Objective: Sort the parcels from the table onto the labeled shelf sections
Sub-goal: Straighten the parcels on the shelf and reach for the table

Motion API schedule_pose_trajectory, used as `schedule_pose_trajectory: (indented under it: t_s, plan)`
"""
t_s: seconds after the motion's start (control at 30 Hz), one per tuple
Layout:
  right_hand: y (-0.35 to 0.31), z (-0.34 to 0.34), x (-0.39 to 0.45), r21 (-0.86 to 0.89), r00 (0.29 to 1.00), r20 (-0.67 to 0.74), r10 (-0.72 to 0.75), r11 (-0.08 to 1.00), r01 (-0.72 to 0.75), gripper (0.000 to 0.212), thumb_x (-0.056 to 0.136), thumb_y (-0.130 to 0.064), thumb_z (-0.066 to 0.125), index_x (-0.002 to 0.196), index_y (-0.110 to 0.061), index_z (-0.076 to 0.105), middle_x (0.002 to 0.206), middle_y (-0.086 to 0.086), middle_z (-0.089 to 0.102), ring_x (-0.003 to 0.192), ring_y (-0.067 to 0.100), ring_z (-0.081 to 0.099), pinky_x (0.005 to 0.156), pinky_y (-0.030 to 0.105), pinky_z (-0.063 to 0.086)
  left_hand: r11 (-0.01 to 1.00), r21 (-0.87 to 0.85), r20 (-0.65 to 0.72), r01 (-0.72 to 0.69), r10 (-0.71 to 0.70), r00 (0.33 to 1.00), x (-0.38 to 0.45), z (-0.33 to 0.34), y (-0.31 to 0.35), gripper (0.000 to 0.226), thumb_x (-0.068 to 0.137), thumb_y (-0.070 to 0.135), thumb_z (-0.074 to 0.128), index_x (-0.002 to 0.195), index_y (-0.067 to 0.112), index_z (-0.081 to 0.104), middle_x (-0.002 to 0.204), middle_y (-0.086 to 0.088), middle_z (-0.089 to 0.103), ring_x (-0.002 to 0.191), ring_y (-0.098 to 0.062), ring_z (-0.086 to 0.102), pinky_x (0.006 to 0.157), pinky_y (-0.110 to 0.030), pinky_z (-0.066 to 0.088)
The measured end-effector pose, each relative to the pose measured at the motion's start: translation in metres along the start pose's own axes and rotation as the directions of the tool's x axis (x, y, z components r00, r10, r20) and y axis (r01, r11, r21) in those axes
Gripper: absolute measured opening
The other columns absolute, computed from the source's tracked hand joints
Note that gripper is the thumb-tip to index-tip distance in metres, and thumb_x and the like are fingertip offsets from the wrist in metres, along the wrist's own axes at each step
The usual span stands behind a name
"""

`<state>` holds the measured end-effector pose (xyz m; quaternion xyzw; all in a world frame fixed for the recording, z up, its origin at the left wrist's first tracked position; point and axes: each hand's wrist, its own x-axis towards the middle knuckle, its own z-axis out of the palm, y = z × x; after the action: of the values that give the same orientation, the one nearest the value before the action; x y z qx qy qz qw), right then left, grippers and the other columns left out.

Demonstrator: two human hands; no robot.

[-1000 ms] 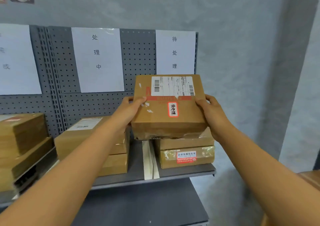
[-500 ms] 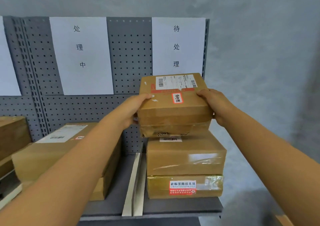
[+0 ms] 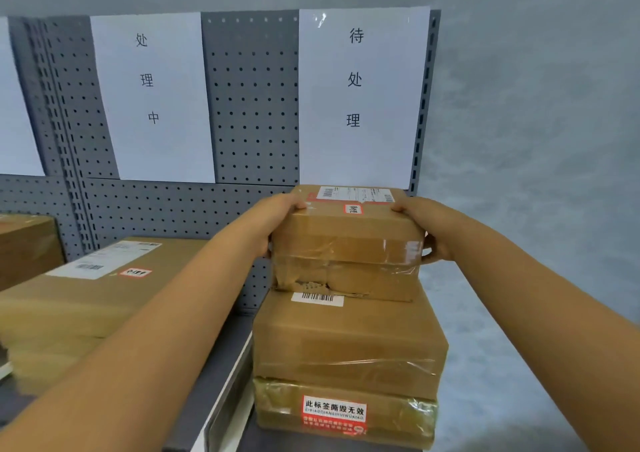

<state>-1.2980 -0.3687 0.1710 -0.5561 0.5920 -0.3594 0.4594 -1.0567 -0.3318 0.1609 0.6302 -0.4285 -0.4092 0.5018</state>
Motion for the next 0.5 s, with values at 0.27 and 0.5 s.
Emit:
schedule_pose_trajectory:
  t_s: [0.27,0.5]
  plan:
    - [-0.01,0.013,-0.003,-0.561,0.81,-0.278,-0.515,0.772,0.299,0.057,0.092,-0.031,0.056,0.144,-0.018,0.037,0.14,0.013,0.046,0.123,0.036,0.049,0.099,0.048,0.043,0.998,-0.042,-0.003,-0.041,0.041,0.999,-0.01,-0.009,-0.003,0.025,0.092,0.046,0.059,0.106,0.025,0.062,0.101,-0.003,0.064,0.088,-0.023,0.061,0.066,-0.038,0.052]
    - [-0.036,0.097,-0.053,-0.5,0.496,0.227,-0.838,0.337,0.798,0.041,0.095,-0.019,0.052,0.137,-0.018,0.051,0.136,0.006,0.055,0.124,0.025,0.049,0.104,0.043,0.042,0.762,0.55,-0.166,-0.343,0.502,0.849,-0.051,-0.079,-0.022,0.025,0.099,0.036,0.053,0.12,0.024,0.059,0.116,0.002,0.062,0.101,-0.013,0.058,0.077,-0.025,0.045]
